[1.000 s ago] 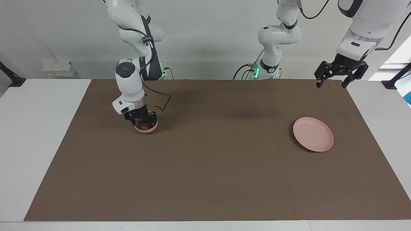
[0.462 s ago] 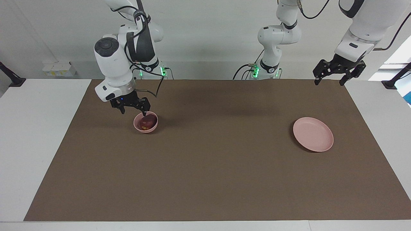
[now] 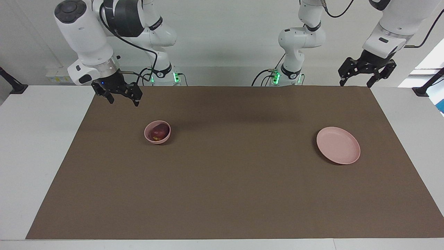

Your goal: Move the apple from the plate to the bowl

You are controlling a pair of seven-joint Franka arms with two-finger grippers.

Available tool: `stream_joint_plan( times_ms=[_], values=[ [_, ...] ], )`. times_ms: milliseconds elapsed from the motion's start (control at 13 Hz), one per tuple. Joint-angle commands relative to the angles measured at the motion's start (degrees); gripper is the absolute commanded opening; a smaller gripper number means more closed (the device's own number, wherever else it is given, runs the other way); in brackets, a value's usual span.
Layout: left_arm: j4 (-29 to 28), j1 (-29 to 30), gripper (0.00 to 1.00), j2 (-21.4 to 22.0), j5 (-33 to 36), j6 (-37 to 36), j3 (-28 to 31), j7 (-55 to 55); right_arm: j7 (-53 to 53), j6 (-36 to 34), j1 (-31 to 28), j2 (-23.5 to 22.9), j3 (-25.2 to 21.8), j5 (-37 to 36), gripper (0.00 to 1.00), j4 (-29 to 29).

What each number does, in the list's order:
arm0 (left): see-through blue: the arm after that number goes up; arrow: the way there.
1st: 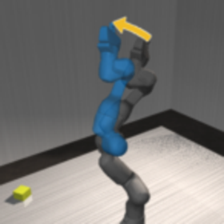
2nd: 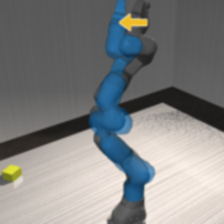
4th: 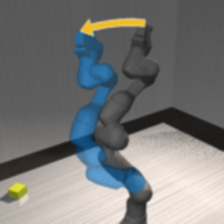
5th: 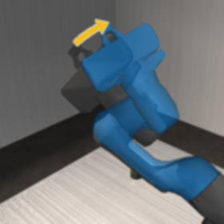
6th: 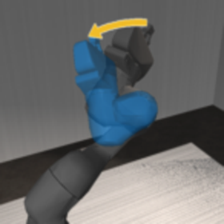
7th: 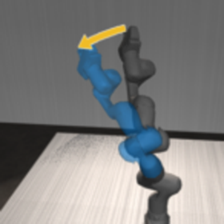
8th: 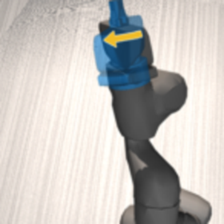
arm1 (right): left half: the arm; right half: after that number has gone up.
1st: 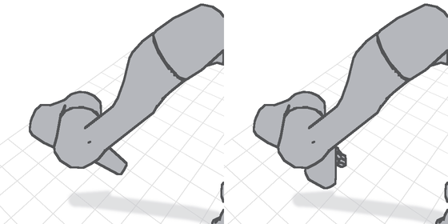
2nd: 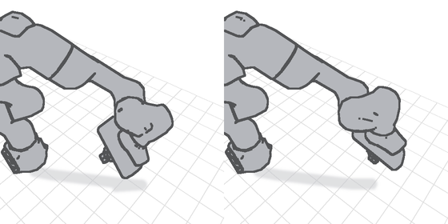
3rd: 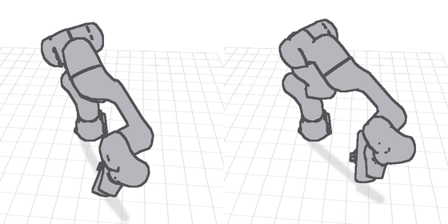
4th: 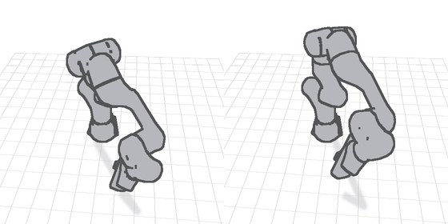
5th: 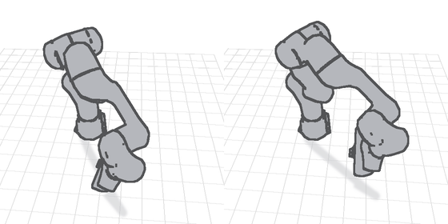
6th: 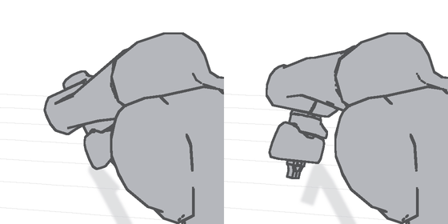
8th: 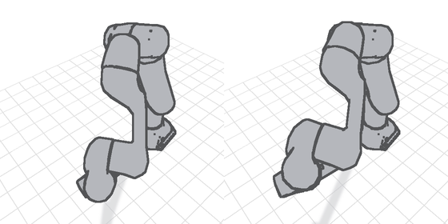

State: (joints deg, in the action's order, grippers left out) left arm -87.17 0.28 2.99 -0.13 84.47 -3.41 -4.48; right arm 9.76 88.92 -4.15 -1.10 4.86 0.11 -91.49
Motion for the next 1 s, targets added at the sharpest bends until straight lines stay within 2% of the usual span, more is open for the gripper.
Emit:
stream_joint_plan(
  times_ms=[0, 308, 615, 923],
  values=[
    [0.34, -0.45, 1.0, 0.35, -0.66, -1.23, 0.95, -0.71, -1.06, -5.15, -1.57, -0.83, 0.59, 1.56, 1.0, 5.52],
    [0.34, -0.54, 1.0, 0.44, -0.66, -1.23, 0.95, -0.71, -0.18, -8.5, -2.01, -0.83, 0.5, 3.58, 1.0, 7.29],
    [0.34, -0.54, 1.0, 0.44, -0.66, -1.23, 0.95, -0.71, -0.7, -7.71, -1.74, 0.49, 0.59, 3.23, 1.0, 5.98],
    [0.34, -0.45, 1.0, 0.44, -0.66, -1.23, 0.95, -0.71, -3.5, -7.53, -0.86, 0.31, 1.12, -2.13, 1.0, 6.76]
  ],
)
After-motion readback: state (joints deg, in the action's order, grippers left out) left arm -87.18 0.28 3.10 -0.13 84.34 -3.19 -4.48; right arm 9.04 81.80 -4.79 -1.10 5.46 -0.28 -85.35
